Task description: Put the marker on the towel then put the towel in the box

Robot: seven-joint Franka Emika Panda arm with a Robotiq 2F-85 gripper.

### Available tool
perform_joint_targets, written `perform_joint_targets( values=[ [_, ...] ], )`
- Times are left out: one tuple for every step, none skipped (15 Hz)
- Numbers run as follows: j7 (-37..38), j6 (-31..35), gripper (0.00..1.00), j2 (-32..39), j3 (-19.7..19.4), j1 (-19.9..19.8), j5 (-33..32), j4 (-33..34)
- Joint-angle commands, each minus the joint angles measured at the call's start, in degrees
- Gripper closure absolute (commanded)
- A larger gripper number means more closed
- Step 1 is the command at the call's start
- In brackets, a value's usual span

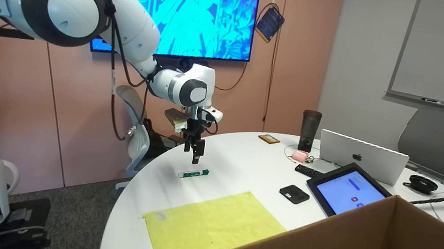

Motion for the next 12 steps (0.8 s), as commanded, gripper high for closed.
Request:
perform_joint_targets(
  values=[
    [-1.0,-0.8,0.0,5.3,-0.4,0.2,0.3,6.5],
    [-1.1,-0.8,0.0,6.3,-0.4,0.2,0.4,7.3],
    [-1.0,-0.9,0.0,7.1,-0.4,0.1,0.5,8.1],
    [-0.8,-0.7,0.0,8.3,-0.6,0.3,0.3,8.8],
    [-0.5,-0.6,0.0,9.2,-0.9,0.4,0.2,9.6],
    [-0.1,-0.7,0.0,10.2,-1.2,0.5,0.1,10.5],
    [-0.1,-1.0,0.0,11.2,-1.4,0.6,0.1,11.3],
    [0.1,-1.0,0.0,12.0,-1.6,0.6,0.1,11.9],
    [0.3,-1.2,0.0,12.8,-1.9,0.8,-0.1,12.7],
    [0.5,-1.3,0.0,13.4,-2.1,0.9,-0.1,13.2],
    [0.5,-1.5,0.0,14.0,-2.3,1.0,-0.2,13.9],
    [0.9,-1.7,0.0,14.4,-2.6,1.2,-0.3,14.6]
  ],
)
